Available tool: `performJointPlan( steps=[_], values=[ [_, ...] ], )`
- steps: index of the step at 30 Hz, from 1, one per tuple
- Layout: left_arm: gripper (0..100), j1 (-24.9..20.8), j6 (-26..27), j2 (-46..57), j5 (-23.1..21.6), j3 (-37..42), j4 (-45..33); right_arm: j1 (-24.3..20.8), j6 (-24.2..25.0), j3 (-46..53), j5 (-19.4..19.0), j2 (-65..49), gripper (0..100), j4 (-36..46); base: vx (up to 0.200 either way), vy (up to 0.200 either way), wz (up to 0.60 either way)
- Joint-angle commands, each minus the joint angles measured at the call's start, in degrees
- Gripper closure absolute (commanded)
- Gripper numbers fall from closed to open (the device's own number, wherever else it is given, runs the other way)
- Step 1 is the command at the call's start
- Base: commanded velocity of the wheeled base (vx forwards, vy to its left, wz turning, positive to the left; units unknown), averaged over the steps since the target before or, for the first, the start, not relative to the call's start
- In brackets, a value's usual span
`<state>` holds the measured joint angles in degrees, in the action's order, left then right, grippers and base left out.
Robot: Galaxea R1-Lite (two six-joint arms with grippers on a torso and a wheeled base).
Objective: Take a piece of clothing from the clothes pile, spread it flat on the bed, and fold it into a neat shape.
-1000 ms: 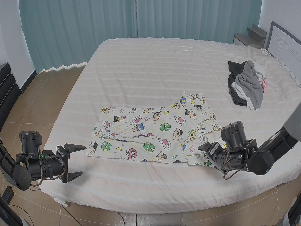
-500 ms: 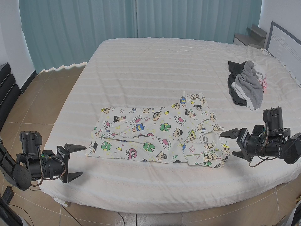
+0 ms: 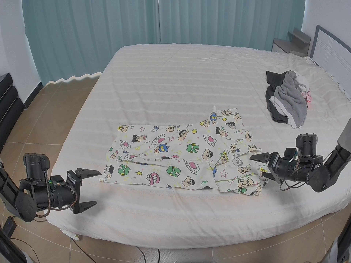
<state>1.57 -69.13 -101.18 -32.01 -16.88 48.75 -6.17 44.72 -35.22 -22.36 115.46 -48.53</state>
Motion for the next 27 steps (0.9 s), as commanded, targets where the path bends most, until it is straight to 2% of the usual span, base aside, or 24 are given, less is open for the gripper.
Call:
performJointPlan(
  steps=[1,6,12,20,24,27],
  values=[
    [0,0.0,0.1,-0.2,0.0,0.1,0.0,0.5,-0.3,-1.0,-2.1,6.6,0,-1.9,0.0,0.0,0.0],
    [0,-0.5,0.1,-0.4,0.0,0.2,0.0,0.5,-0.5,-2.1,-2.7,8.3,0,-3.9,0.0,0.0,0.0],
    [0,-0.7,0.1,-0.4,0.0,0.4,0.1,1.2,-3.6,-3.8,-3.2,10.6,0,-4.1,0.0,0.0,0.0],
    [0,-0.7,0.5,-0.6,0.0,0.4,0.1,2.6,-7.8,-4.7,-8.8,12.6,0,-4.4,0.0,0.0,0.0],
    [0,-0.7,0.5,-0.6,0.0,0.4,0.1,3.3,-9.3,-5.6,-9.5,13.6,0,-4.8,0.0,0.0,0.0],
    [0,-0.7,0.5,-0.6,0.0,0.4,0.1,4.4,-9.6,-7.0,-11.5,14.6,0,-5.0,0.0,0.0,0.0]
  ],
)
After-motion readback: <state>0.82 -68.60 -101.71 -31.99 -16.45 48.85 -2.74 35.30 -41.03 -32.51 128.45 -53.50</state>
